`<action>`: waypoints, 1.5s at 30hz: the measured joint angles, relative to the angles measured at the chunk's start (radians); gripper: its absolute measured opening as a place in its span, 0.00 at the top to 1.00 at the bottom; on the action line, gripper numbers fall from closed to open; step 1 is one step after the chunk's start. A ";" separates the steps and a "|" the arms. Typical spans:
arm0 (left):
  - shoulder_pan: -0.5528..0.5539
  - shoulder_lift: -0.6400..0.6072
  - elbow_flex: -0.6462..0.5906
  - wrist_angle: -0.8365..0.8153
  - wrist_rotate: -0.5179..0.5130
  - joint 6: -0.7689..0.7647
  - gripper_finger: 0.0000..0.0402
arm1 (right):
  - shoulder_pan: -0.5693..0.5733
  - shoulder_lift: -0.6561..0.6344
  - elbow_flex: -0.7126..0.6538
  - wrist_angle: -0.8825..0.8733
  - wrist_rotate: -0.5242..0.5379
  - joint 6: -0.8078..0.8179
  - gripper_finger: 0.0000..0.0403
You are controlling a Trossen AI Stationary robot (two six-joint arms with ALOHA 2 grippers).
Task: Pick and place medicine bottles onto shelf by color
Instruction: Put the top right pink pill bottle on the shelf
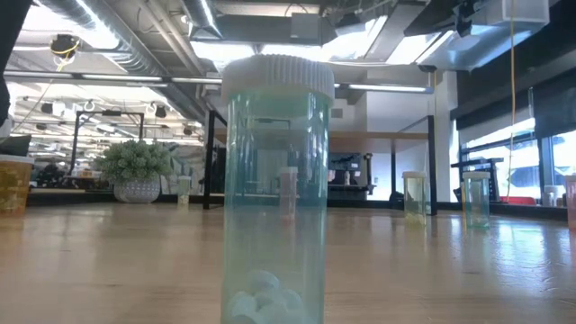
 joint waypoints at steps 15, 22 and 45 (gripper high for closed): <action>-0.140 -0.002 -0.100 0.000 -0.031 -0.102 0.59 | 0.000 0.000 0.000 0.011 -0.277 0.188 0.99; -0.185 -0.003 -0.100 0.000 -0.030 -0.038 0.59 | 0.004 0.000 0.000 0.024 -0.595 0.187 0.99; -0.239 -0.003 -0.100 0.000 -0.093 -0.028 0.59 | 0.295 0.064 0.061 -0.249 -0.474 0.418 0.99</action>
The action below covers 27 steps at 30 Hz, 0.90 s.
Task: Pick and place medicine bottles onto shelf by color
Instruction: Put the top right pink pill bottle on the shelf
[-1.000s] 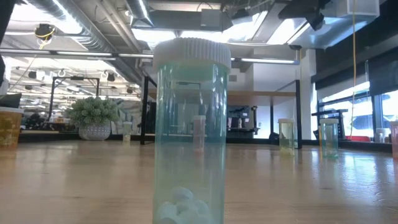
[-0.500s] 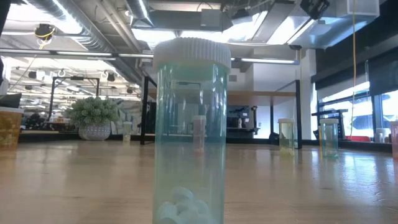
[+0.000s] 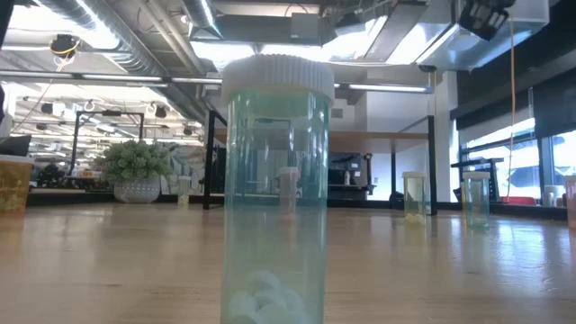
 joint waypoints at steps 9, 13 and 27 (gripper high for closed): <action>0.035 0.000 0.000 0.000 -0.017 0.000 0.59 | 0.000 0.192 0.259 -0.227 0.033 -0.057 0.99; 0.042 0.000 0.000 0.000 -0.018 0.005 0.59 | -0.012 0.265 0.307 -0.254 0.026 -0.088 0.96; 0.042 0.000 0.000 0.000 -0.017 0.032 0.59 | -0.060 0.320 0.407 -0.484 -0.059 -0.073 0.66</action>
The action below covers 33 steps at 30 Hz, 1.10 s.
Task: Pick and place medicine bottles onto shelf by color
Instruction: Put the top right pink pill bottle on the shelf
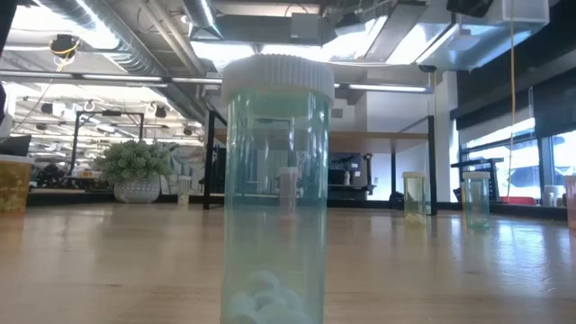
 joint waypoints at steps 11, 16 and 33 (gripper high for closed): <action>0.006 0.000 0.000 0.000 0.032 0.000 0.59 | -0.015 0.028 -0.002 -0.239 -0.051 0.115 0.47; 0.025 0.000 0.000 0.000 0.072 0.033 0.59 | -0.048 0.030 -0.052 -0.242 -0.147 0.195 0.47; 0.081 0.000 0.000 0.002 0.073 0.080 0.59 | -0.088 0.030 -0.455 -0.139 -0.148 0.471 0.47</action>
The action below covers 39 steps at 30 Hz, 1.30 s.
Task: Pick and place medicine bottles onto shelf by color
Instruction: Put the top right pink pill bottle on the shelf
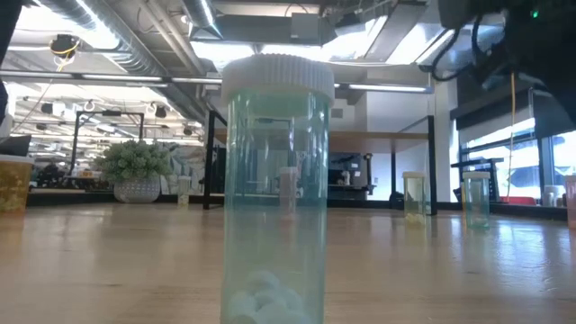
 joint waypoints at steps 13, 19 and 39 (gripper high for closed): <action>0.001 0.000 0.000 0.003 0.004 0.000 0.59 | 0.000 0.000 -0.148 0.132 0.034 0.018 0.47; 0.001 0.000 0.000 0.003 0.004 0.000 0.59 | 0.000 0.000 -0.176 0.169 0.058 0.022 0.47; 0.001 0.000 0.000 0.003 0.004 0.000 0.59 | -0.062 0.000 -0.175 0.200 0.035 0.083 0.47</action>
